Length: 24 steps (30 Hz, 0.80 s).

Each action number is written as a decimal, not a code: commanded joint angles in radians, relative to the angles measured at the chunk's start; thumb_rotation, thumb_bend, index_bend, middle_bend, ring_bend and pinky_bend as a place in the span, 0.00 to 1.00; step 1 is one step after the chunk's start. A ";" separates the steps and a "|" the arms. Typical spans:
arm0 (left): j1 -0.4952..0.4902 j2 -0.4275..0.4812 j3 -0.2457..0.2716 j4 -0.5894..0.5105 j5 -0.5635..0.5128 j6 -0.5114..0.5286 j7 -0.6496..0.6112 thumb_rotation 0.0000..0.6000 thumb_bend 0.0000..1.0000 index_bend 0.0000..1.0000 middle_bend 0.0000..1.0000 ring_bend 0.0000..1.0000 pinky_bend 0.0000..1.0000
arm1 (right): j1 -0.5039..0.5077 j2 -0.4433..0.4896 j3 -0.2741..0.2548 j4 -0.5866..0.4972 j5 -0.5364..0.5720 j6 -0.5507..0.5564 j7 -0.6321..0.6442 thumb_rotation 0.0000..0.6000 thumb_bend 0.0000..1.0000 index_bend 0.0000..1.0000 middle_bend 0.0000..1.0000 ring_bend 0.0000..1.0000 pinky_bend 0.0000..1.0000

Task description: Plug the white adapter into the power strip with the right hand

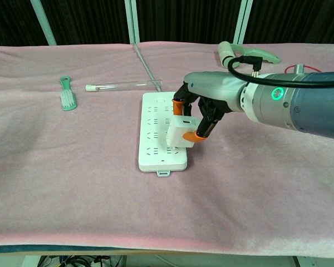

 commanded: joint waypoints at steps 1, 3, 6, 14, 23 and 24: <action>0.000 0.000 0.000 0.000 -0.001 -0.001 0.000 1.00 0.30 0.12 0.00 0.00 0.00 | 0.000 -0.002 0.002 -0.001 -0.002 -0.004 0.007 1.00 0.45 0.75 0.67 0.70 0.52; 0.000 0.000 0.001 -0.001 0.000 -0.002 0.001 1.00 0.30 0.12 0.00 0.00 0.00 | 0.001 -0.002 0.002 -0.001 0.000 -0.006 0.010 1.00 0.45 0.75 0.67 0.70 0.52; 0.000 0.001 0.002 -0.001 0.001 -0.001 0.002 1.00 0.30 0.12 0.00 0.00 0.00 | 0.003 -0.003 0.000 -0.001 0.004 -0.005 0.007 1.00 0.45 0.75 0.67 0.70 0.52; -0.001 0.002 0.001 -0.001 0.001 -0.003 0.002 1.00 0.30 0.12 0.00 0.00 0.00 | 0.012 -0.020 -0.002 0.006 0.012 0.004 -0.001 1.00 0.45 0.75 0.67 0.70 0.52; -0.002 0.004 0.001 -0.002 -0.001 -0.005 0.000 1.00 0.30 0.12 0.00 0.00 0.00 | 0.020 -0.025 -0.005 0.020 0.026 0.010 -0.011 1.00 0.45 0.75 0.67 0.70 0.52; -0.002 0.004 0.001 -0.002 -0.001 -0.005 0.000 1.00 0.30 0.12 0.00 0.00 0.00 | 0.020 -0.024 -0.005 0.020 0.027 0.009 -0.010 1.00 0.45 0.75 0.67 0.70 0.52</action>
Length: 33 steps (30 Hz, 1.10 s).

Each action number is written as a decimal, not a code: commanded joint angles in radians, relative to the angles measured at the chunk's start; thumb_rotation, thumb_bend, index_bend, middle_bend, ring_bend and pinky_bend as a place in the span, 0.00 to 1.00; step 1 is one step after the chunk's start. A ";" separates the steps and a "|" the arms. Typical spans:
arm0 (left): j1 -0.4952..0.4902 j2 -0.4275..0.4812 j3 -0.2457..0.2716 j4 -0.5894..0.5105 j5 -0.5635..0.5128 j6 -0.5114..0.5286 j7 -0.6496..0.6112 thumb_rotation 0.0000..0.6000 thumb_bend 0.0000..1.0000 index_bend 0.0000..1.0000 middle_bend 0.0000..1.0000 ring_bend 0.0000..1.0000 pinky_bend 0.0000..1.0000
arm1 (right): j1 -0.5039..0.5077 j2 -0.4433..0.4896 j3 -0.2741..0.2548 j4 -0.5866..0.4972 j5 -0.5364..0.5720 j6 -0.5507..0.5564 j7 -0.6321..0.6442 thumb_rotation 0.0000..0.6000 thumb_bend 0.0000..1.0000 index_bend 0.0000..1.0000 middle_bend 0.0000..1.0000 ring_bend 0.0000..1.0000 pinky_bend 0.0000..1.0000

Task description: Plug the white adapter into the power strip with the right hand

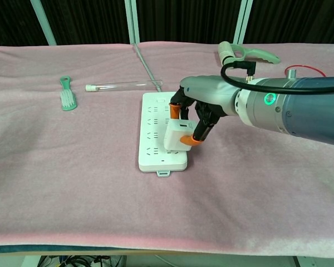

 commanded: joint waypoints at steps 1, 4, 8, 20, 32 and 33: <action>0.000 0.000 0.001 -0.001 0.000 0.000 0.001 1.00 0.30 0.12 0.00 0.00 0.00 | 0.000 0.002 0.000 0.000 0.001 -0.002 0.003 1.00 0.45 0.75 0.67 0.70 0.52; 0.000 0.000 0.001 -0.001 0.002 0.001 0.001 1.00 0.30 0.12 0.00 0.00 0.00 | 0.001 0.004 -0.003 -0.001 0.003 -0.005 0.001 1.00 0.45 0.75 0.67 0.70 0.52; 0.001 0.000 0.001 -0.001 0.001 0.001 0.003 1.00 0.30 0.12 0.00 0.00 0.00 | 0.002 0.006 -0.003 -0.001 0.003 -0.008 0.003 1.00 0.45 0.75 0.67 0.70 0.52; 0.000 0.001 0.000 -0.002 -0.002 0.000 0.003 1.00 0.30 0.12 0.00 0.00 0.00 | 0.003 0.000 -0.010 0.010 0.000 -0.011 0.007 1.00 0.45 0.75 0.67 0.70 0.52; 0.001 0.002 0.001 -0.003 -0.004 -0.002 0.003 1.00 0.30 0.12 0.00 0.00 0.00 | 0.015 -0.017 -0.021 0.030 -0.018 -0.009 -0.011 1.00 0.46 0.84 0.73 0.75 0.55; 0.000 0.002 0.001 -0.004 -0.004 -0.002 0.003 1.00 0.30 0.12 0.00 0.00 0.00 | 0.015 -0.022 -0.025 0.035 -0.030 -0.003 -0.017 1.00 0.46 0.85 0.74 0.75 0.56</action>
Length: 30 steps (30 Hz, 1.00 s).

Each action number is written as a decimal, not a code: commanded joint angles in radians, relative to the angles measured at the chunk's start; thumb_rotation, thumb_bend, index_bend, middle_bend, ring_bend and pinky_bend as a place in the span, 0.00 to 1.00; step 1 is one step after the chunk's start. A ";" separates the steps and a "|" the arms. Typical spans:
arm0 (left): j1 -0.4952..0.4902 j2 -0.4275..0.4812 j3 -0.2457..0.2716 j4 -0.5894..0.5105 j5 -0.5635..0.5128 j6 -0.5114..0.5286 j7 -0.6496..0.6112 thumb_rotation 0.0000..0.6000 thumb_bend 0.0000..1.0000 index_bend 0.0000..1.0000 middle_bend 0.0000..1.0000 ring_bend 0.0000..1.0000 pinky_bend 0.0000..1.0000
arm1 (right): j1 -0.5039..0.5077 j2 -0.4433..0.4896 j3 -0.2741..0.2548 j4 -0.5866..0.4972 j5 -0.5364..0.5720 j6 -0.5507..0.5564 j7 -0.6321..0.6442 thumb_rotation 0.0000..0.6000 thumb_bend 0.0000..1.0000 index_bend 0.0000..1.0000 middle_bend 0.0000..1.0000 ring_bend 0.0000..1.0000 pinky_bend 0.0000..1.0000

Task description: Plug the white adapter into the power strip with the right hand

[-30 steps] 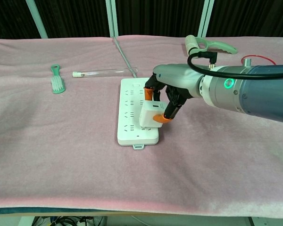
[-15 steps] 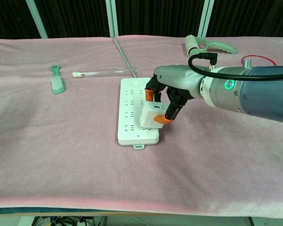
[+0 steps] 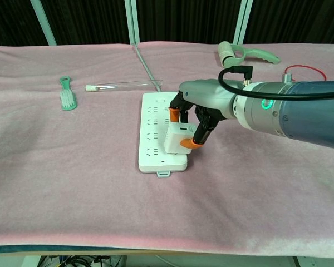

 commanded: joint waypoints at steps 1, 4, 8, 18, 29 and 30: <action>0.000 0.000 0.000 0.000 -0.001 0.000 0.000 1.00 0.30 0.12 0.00 0.00 0.00 | 0.002 -0.014 -0.012 0.014 -0.032 0.018 -0.015 1.00 0.47 0.86 0.75 0.76 0.56; 0.000 0.001 -0.001 -0.001 -0.003 -0.001 0.000 1.00 0.30 0.12 0.00 0.00 0.00 | 0.000 -0.028 -0.028 0.026 -0.068 0.037 -0.034 1.00 0.47 0.89 0.77 0.77 0.58; 0.000 0.002 0.000 -0.003 -0.005 -0.003 0.001 1.00 0.30 0.12 0.00 0.00 0.00 | -0.004 -0.047 -0.039 0.039 -0.091 0.051 -0.049 1.00 0.47 0.92 0.79 0.79 0.59; -0.001 0.003 0.000 -0.005 -0.007 -0.005 0.003 1.00 0.30 0.12 0.00 0.00 0.00 | -0.011 -0.067 -0.043 0.045 -0.108 0.049 -0.070 1.00 0.48 0.99 0.85 0.83 0.63; -0.001 0.004 0.000 -0.005 -0.007 -0.006 0.004 1.00 0.30 0.12 0.00 0.00 0.00 | -0.011 -0.079 -0.042 0.044 -0.105 0.030 -0.081 1.00 0.48 1.00 0.86 0.85 0.64; 0.000 0.004 0.000 -0.005 -0.007 -0.006 0.004 1.00 0.30 0.12 0.00 0.00 0.00 | -0.010 -0.080 -0.043 0.046 -0.101 0.027 -0.083 1.00 0.48 1.00 0.87 0.85 0.64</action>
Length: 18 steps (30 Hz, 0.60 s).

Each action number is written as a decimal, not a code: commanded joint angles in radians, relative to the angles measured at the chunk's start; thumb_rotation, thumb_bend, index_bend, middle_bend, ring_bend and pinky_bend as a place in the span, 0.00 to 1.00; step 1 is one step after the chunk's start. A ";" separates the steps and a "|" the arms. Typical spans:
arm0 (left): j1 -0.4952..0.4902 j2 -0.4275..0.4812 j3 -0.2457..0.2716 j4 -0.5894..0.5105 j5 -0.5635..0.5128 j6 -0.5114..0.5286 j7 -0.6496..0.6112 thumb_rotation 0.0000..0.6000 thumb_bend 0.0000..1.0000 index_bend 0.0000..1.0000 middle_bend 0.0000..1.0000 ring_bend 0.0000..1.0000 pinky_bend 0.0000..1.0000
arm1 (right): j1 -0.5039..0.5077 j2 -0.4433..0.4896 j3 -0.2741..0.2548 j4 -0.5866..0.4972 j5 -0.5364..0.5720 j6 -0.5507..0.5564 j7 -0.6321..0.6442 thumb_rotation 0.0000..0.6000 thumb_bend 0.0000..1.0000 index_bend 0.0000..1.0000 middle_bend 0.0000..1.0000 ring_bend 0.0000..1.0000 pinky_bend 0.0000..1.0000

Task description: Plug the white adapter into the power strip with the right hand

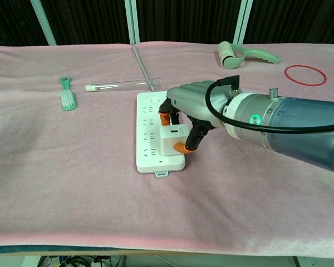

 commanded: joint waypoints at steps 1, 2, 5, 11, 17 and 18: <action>0.000 0.000 0.000 0.000 -0.001 0.000 0.000 1.00 0.30 0.12 0.00 0.00 0.00 | 0.002 -0.004 0.000 0.004 0.007 -0.005 -0.005 1.00 0.48 1.00 0.87 0.85 0.64; 0.000 0.000 0.000 0.000 -0.001 0.000 0.001 1.00 0.30 0.12 0.00 0.00 0.00 | 0.003 -0.006 0.000 0.005 0.008 -0.007 -0.007 1.00 0.48 1.00 0.87 0.85 0.64; 0.000 0.000 0.000 -0.001 -0.002 -0.001 0.002 1.00 0.30 0.12 0.00 0.00 0.00 | 0.003 -0.012 0.002 0.008 0.001 -0.011 -0.006 1.00 0.48 1.00 0.87 0.86 0.65; 0.000 0.001 0.000 -0.002 -0.003 -0.001 0.002 1.00 0.30 0.12 0.00 0.00 0.00 | 0.006 -0.020 0.002 0.023 0.015 -0.017 -0.017 1.00 0.48 1.00 0.89 0.87 0.66; 0.000 0.001 0.000 -0.002 -0.004 -0.003 0.003 1.00 0.30 0.12 0.00 0.00 0.00 | 0.009 -0.027 -0.002 0.029 0.025 -0.025 -0.028 1.00 0.49 1.00 0.92 0.90 0.67; 0.000 0.001 0.000 -0.003 -0.003 -0.003 0.003 1.00 0.30 0.12 0.00 0.00 0.00 | 0.010 -0.029 -0.002 0.031 0.026 -0.026 -0.028 1.00 0.49 1.00 0.93 0.91 0.67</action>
